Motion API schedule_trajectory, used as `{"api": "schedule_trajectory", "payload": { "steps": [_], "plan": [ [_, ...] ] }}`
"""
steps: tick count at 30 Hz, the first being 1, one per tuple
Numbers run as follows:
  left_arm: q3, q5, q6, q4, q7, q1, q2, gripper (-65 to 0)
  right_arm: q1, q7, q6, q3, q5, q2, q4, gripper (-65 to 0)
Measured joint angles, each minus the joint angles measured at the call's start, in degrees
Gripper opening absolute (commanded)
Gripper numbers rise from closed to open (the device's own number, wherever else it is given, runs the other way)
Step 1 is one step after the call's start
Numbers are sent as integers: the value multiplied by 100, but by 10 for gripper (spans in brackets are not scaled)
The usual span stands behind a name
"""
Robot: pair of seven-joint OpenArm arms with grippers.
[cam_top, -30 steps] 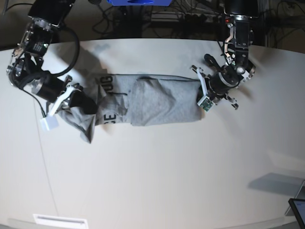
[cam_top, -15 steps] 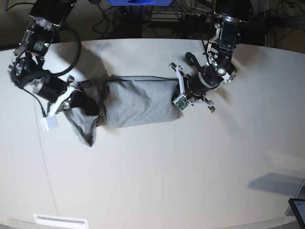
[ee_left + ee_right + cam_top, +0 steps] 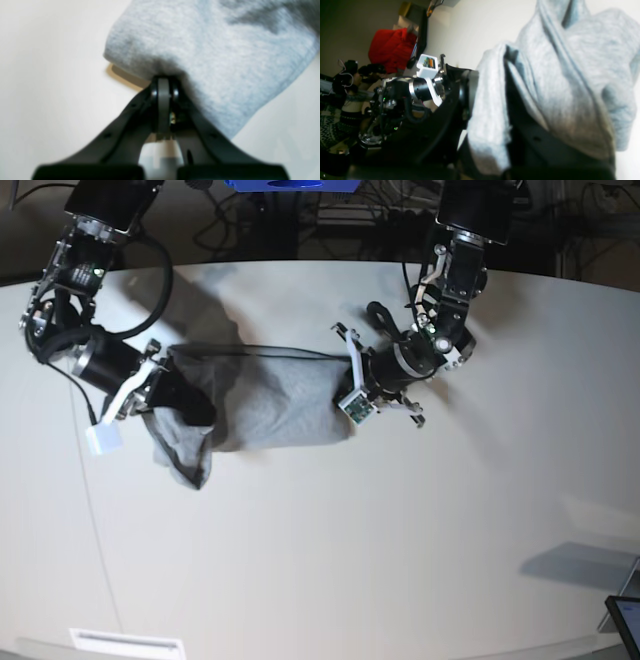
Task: Fold the T-shirt properly
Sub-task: 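Fold the strip end with the right gripper toward the left gripper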
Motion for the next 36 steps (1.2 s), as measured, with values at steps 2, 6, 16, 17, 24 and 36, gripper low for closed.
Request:
{"api": "schedule_trajectory", "payload": {
  "steps": [2, 6, 16, 17, 24, 36],
  "plan": [
    [109, -2, 149, -15, 0, 0, 72, -650, 4, -2, 0, 0, -4, -52, -2, -650],
    [273, -4, 149, -22, -20, -13, 105, -650, 2, 7, 0, -50, -7, -140, -2, -650],
    [243, -7, 144, -11, 0, 4, 151, -650, -7, 35, -2, -413, -74, -260, -289, -649],
    [243, -7, 144, -11, 0, 7, 151, -650, -9, 42, -2, -413, -68, -256, -289, -649],
    [243, -22, 144, -2, 0, 20, 149, -650, 2, 42, -2, -413, -68, -254, -289, -647],
    [243, -24, 144, -2, 0, 22, 149, -650, 2, 59, 2, -431, 20, -540, -293, -331]
  ]
}}
